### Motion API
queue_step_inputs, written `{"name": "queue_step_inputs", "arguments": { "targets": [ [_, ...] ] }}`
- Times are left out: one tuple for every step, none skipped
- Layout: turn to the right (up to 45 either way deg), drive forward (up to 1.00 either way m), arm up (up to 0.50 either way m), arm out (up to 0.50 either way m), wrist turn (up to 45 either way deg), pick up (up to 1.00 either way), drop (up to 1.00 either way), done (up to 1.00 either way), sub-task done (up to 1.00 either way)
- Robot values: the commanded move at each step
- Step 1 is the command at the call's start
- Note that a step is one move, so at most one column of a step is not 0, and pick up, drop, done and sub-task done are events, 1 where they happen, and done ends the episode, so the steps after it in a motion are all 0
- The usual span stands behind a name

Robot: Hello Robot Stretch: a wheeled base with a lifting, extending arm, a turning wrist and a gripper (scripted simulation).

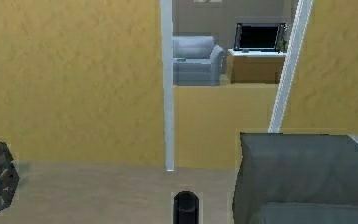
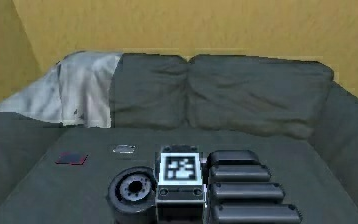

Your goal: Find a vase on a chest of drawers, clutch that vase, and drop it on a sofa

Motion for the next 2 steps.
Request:
{"name": "queue_step_inputs", "arguments": {
  "targets": [
    [-27.0,0.0,0.0,0.0,0.0,0.0,0.0,0.0,0.0],
    [45.0,0.0,0.0,0.0,0.0,0.0,0.0,0.0,0.0]
  ]
}}
